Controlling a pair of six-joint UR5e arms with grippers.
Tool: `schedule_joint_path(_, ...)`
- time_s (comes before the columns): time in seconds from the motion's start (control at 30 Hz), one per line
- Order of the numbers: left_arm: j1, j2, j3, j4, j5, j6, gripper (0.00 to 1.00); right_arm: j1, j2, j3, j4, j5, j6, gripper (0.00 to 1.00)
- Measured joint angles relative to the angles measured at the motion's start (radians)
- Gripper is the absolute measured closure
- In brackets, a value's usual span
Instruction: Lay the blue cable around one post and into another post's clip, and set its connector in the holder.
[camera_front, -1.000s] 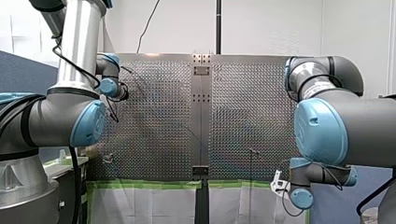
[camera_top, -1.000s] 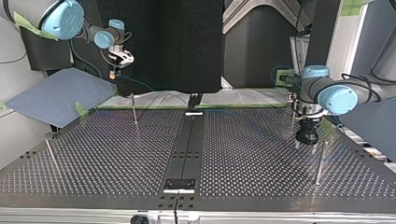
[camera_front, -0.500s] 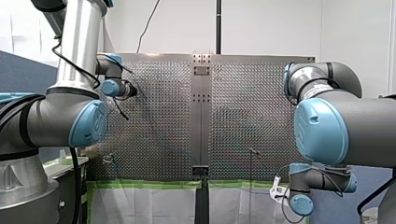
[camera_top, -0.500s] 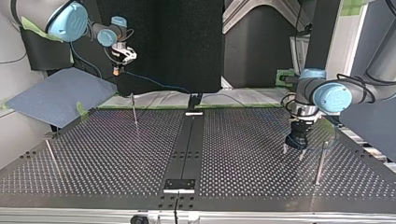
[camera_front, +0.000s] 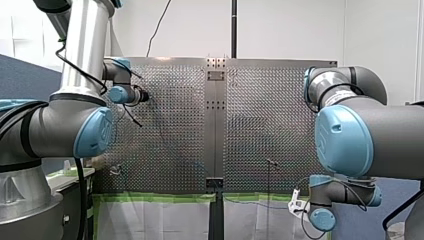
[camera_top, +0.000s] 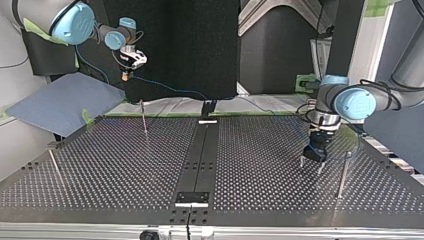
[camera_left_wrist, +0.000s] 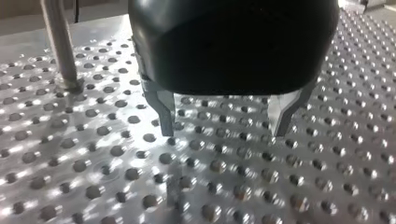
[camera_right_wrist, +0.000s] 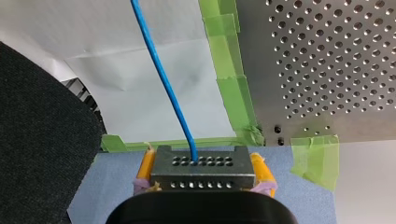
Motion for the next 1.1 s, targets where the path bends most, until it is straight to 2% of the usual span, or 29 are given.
schedule_joint_path(0.13,-0.004,0.000,-0.001,0.024,0.024,-0.027,0.00,0.000,0.000,0.000,0.001,0.000,-0.003,1.00)
schedule_joint_path(0.23,-0.005,0.000,-0.001,0.023,0.020,-0.028,0.00,0.000,0.000,0.000,0.002,-0.001,-0.004,1.00)
schedule_joint_path(0.53,-0.009,0.001,-0.001,-0.044,-0.049,0.039,0.00,0.001,0.000,0.000,0.006,-0.005,-0.007,1.00)
schedule_joint_path(0.7,-0.012,0.000,-0.023,-0.085,-0.095,0.084,0.00,0.003,0.000,0.000,0.009,-0.006,-0.011,1.00)
schedule_joint_path(0.9,-0.010,-0.003,-0.072,-0.062,-0.147,0.094,0.00,0.009,0.000,0.000,0.011,-0.006,-0.013,1.00)
schedule_joint_path(1.1,-0.013,-0.012,-0.123,-0.028,-0.174,0.106,0.00,0.015,0.000,0.000,0.012,-0.006,-0.014,1.00)
